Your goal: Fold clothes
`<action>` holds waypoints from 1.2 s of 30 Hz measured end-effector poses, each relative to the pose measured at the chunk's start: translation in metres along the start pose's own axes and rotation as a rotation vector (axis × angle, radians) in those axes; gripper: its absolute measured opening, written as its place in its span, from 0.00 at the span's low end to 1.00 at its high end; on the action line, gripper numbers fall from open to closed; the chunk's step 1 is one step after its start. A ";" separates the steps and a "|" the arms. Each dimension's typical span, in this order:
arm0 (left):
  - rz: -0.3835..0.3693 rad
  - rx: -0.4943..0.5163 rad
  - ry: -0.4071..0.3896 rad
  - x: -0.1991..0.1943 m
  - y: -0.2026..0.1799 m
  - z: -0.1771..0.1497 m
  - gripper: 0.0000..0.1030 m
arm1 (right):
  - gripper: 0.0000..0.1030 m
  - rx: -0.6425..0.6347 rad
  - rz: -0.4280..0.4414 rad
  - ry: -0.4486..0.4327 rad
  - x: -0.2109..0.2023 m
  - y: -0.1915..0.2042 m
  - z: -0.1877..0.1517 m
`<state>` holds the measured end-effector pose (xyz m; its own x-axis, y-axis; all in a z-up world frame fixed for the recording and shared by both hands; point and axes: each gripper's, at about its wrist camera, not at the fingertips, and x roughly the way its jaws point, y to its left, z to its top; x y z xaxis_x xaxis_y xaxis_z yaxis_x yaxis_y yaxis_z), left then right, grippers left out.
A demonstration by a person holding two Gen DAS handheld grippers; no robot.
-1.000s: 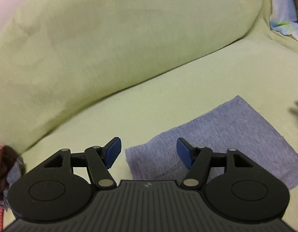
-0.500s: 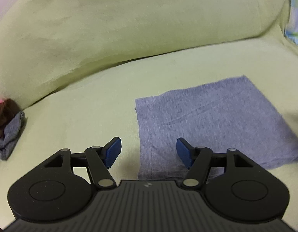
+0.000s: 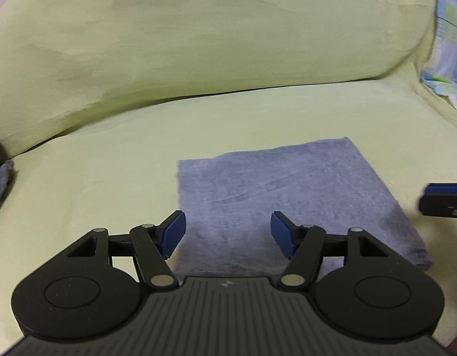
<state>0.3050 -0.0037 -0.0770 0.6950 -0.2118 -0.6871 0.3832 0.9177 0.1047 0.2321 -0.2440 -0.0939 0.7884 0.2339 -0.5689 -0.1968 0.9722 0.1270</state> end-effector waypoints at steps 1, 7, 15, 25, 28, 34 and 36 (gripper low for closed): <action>-0.005 0.008 0.004 0.003 -0.001 -0.003 0.64 | 0.12 -0.004 0.003 0.007 0.004 0.001 -0.002; -0.002 0.036 -0.013 0.011 -0.007 -0.045 0.68 | 0.12 -0.065 -0.027 0.112 0.026 0.004 -0.032; 0.037 -0.064 0.015 -0.019 -0.007 -0.036 0.68 | 0.15 -0.044 -0.037 0.083 0.015 0.005 -0.024; 0.034 -0.227 0.125 -0.058 -0.014 -0.041 0.70 | 0.48 0.028 -0.090 0.028 -0.041 0.038 -0.032; 0.053 -0.220 0.126 -0.075 -0.023 -0.042 0.71 | 0.56 0.037 -0.105 0.006 -0.063 0.046 -0.035; 0.107 -0.212 0.056 -0.130 -0.038 -0.042 0.77 | 0.82 0.043 -0.127 -0.055 -0.104 0.058 -0.032; 0.123 -0.222 0.041 -0.147 -0.041 -0.041 0.77 | 0.90 0.040 -0.132 -0.067 -0.117 0.063 -0.031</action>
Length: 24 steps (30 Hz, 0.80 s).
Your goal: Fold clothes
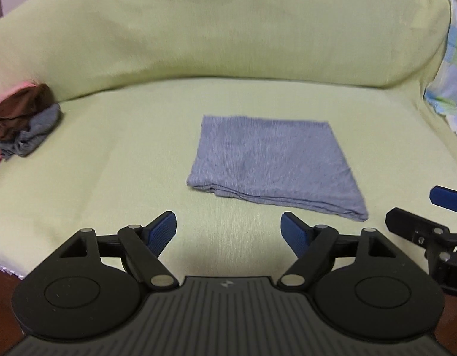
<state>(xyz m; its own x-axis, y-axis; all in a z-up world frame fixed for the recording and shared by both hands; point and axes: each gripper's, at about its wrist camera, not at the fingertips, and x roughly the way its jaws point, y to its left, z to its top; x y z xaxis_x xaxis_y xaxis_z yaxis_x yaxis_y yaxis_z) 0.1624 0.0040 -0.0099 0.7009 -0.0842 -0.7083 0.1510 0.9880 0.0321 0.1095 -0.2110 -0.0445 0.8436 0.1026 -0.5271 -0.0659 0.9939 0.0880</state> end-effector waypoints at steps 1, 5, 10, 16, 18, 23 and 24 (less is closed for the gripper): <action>0.005 0.000 -0.002 -0.004 -0.001 0.000 0.77 | 0.95 -0.002 -0.004 -0.006 -0.005 0.001 0.001; 0.054 0.034 -0.047 -0.030 -0.007 -0.003 0.78 | 0.99 -0.010 -0.028 -0.036 -0.025 0.007 0.003; 0.047 0.021 -0.069 -0.054 -0.005 -0.009 0.80 | 0.99 0.027 -0.061 -0.046 -0.042 0.011 0.003; 0.040 0.004 -0.090 -0.079 -0.005 -0.021 0.80 | 0.99 0.041 -0.068 -0.076 -0.063 0.015 -0.004; 0.034 0.011 -0.096 -0.086 -0.008 -0.024 0.80 | 0.99 0.047 -0.065 -0.083 -0.067 0.016 -0.006; 0.018 0.019 -0.111 -0.097 -0.013 -0.029 0.80 | 0.99 0.039 -0.067 -0.105 -0.079 0.019 -0.008; 0.021 0.024 -0.112 -0.098 -0.015 -0.030 0.80 | 0.99 0.036 -0.068 -0.110 -0.080 0.020 -0.008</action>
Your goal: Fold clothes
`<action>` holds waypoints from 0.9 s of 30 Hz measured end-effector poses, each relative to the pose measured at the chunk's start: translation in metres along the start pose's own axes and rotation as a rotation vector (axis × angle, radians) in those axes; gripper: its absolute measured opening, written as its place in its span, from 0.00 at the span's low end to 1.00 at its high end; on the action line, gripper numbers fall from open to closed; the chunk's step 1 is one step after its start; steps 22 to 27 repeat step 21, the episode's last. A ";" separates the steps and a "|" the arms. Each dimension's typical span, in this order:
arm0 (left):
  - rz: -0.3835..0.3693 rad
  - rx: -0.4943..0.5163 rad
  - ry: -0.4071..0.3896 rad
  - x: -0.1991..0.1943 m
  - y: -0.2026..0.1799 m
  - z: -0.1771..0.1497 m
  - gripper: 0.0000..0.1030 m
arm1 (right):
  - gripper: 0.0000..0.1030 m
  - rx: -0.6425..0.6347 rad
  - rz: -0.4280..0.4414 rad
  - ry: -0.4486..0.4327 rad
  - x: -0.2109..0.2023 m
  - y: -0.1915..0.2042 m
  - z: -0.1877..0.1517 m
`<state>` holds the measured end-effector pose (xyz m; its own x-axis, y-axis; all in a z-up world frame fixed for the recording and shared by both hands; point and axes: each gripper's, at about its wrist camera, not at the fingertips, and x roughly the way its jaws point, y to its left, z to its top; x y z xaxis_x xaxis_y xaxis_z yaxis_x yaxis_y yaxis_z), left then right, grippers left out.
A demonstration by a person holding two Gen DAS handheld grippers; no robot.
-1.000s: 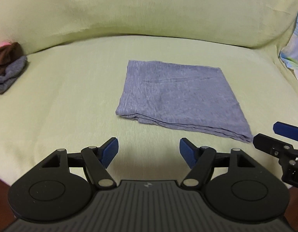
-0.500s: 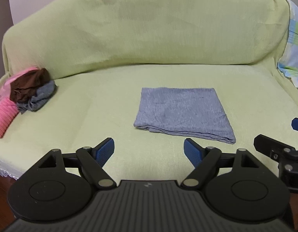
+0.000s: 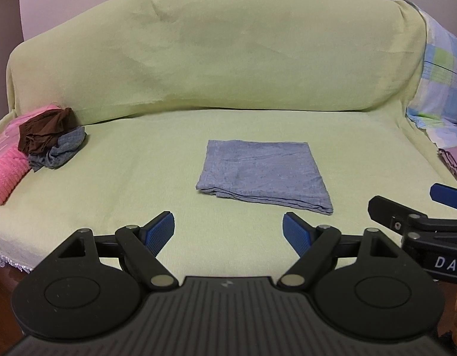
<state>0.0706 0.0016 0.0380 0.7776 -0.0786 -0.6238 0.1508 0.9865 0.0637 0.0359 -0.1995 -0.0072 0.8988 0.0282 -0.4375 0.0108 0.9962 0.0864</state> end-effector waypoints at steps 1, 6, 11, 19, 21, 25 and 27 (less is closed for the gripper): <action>-0.001 0.001 0.001 -0.001 -0.001 -0.001 0.80 | 0.99 -0.001 0.000 -0.003 -0.001 0.000 0.000; -0.021 -0.016 0.014 -0.001 0.000 -0.003 0.80 | 0.99 0.006 -0.002 -0.008 -0.004 0.000 -0.001; -0.027 -0.015 0.020 -0.001 -0.003 -0.004 0.80 | 0.99 0.001 -0.006 -0.005 -0.003 0.003 -0.001; 0.050 -0.007 -0.029 -0.005 -0.007 -0.005 0.80 | 0.99 -0.005 -0.005 0.012 0.001 0.005 -0.003; 0.052 -0.006 -0.031 -0.005 -0.008 -0.004 0.81 | 0.99 -0.001 -0.005 0.013 0.002 0.005 -0.003; 0.052 -0.006 -0.031 -0.005 -0.008 -0.004 0.81 | 0.99 -0.001 -0.005 0.013 0.002 0.005 -0.003; 0.052 -0.006 -0.031 -0.005 -0.008 -0.004 0.81 | 0.99 -0.001 -0.005 0.013 0.002 0.005 -0.003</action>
